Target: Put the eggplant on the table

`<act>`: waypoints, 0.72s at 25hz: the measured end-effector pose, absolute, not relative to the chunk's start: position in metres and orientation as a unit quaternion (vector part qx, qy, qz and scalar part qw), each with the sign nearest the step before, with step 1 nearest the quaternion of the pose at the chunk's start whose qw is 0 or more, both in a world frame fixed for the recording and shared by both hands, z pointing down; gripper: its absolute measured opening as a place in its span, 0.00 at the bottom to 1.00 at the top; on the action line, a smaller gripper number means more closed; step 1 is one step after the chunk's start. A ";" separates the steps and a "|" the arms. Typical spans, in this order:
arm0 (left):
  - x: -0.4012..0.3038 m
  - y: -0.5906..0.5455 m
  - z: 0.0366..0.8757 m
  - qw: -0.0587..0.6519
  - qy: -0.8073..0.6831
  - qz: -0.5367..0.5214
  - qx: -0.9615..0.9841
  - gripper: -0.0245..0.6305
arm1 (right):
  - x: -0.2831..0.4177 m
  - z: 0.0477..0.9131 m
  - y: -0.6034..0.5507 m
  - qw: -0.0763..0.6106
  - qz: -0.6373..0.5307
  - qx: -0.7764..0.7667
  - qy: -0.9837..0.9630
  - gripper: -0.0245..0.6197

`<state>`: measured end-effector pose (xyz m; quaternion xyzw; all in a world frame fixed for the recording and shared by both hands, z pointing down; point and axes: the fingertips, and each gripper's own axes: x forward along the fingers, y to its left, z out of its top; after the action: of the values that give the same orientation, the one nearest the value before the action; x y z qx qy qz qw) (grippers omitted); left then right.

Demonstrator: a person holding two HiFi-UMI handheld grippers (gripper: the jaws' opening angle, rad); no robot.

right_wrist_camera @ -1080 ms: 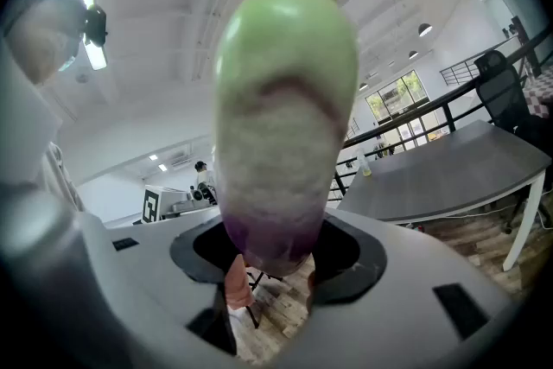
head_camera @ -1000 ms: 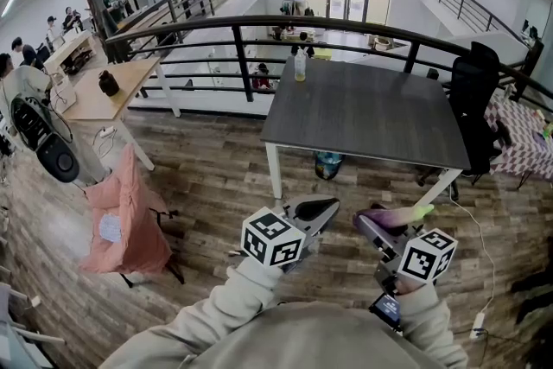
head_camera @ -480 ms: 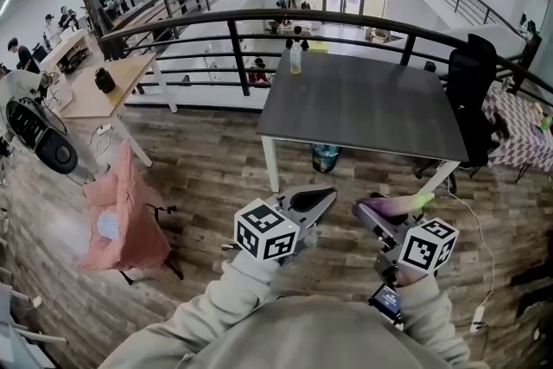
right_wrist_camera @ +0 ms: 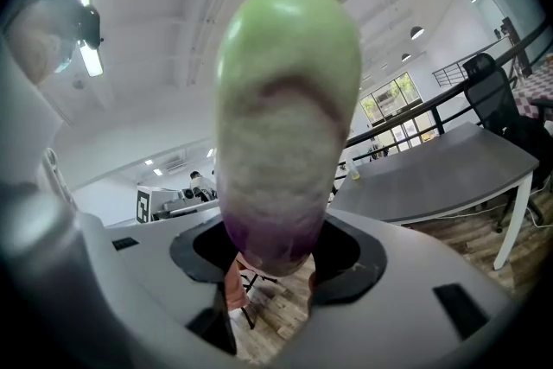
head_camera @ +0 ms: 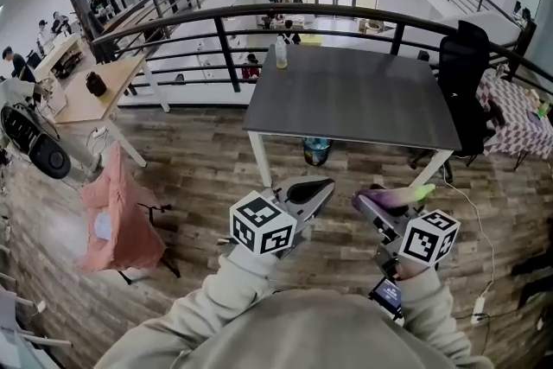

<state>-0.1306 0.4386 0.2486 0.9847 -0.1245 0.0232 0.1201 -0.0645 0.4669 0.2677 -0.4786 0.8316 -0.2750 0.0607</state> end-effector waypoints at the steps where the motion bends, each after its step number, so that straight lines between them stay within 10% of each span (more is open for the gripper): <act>1: -0.124 0.438 0.248 0.116 -0.126 0.025 0.985 0.04 | -0.059 0.266 0.466 0.059 -0.274 -0.481 0.831 0.40; 18: -0.084 0.409 0.251 0.128 -0.147 0.014 0.981 0.04 | 0.013 0.278 0.452 0.047 -0.269 -0.473 0.838 0.40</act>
<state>-0.0835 0.4093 0.2507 0.9806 -0.1471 0.0139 0.1285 0.0126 0.4516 0.2784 -0.4728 0.8377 -0.2692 0.0470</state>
